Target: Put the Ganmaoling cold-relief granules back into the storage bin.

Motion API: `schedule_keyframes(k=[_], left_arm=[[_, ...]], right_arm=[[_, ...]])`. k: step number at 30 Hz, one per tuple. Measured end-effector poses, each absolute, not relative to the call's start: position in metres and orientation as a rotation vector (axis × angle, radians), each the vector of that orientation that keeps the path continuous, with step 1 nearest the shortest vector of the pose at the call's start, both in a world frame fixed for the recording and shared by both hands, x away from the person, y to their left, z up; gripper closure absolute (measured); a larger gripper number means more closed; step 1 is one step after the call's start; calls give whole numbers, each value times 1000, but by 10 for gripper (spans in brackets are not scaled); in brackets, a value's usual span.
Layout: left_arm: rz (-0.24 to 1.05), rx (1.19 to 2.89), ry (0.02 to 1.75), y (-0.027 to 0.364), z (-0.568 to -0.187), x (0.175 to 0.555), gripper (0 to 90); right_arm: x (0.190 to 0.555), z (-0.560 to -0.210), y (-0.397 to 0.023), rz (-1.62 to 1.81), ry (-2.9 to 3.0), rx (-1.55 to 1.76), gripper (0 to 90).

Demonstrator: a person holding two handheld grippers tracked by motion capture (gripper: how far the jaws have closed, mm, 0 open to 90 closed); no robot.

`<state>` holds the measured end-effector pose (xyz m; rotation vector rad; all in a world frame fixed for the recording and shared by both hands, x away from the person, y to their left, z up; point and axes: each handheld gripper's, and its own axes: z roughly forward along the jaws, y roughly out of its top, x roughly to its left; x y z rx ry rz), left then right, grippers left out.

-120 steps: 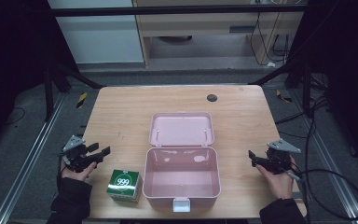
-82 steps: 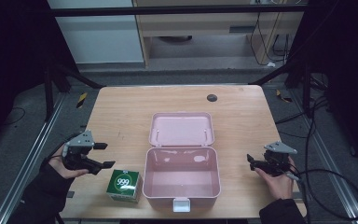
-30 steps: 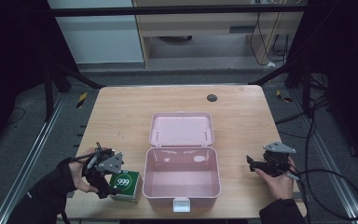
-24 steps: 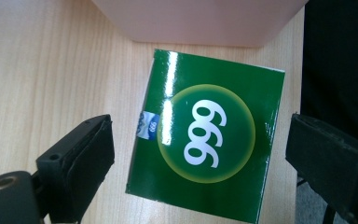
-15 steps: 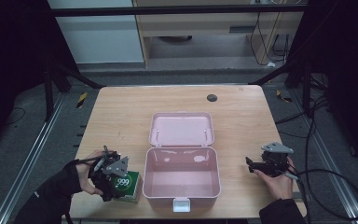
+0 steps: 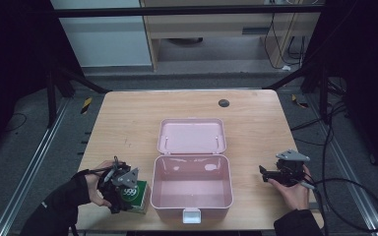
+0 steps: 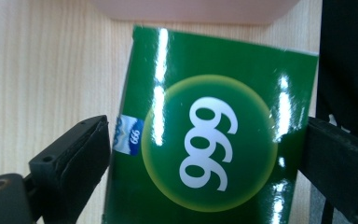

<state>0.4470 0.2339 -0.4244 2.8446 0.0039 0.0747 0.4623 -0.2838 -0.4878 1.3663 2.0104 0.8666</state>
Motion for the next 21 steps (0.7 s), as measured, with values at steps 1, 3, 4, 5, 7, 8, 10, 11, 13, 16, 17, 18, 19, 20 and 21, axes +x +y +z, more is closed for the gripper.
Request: schedule_keyframes(k=[1,3,4,5,7,8,10,11,13,16,17,18,19,20,21], left_arm=[[64,2844,16,234,-426,447,53],[55,2851,15,234,-429,448,58],[54,2853,14,234,-430,448,61],[47,2855,16,234,-431,449,63],[40,2859,11,234,-433,449,66],[41,2859,9,233,-433,449,69],[39,2867,1,233,-433,450,76],[38,2869,-2,232,-433,450,82],[37,2869,-2,232,-432,450,95],[28,2869,1,233,-430,450,120],[26,2873,1,233,-429,450,127],[24,2878,-2,232,-428,449,130],[21,2878,0,232,-428,449,133],[13,2877,6,232,-428,449,135],[7,2880,5,232,-427,449,136]], right_arm=[[462,-488,-283,871,2011,1372,52],[463,-488,-283,864,2014,1367,52],[463,-488,-283,863,2015,1366,52],[463,-488,-283,865,2016,1368,52],[463,-488,-283,865,2016,1368,52],[462,-488,-283,865,2017,1367,52],[463,-488,-283,865,2017,1370,52],[463,-488,-283,865,2017,1369,52],[462,-488,-283,864,2018,1371,52],[462,-488,-283,865,2018,1371,52],[463,-488,-283,865,2019,1370,52],[463,-488,-283,865,2018,1370,52],[463,-488,-283,865,2019,1369,52],[463,-488,-283,865,2019,1369,51],[463,-488,-283,865,2018,1370,52]])
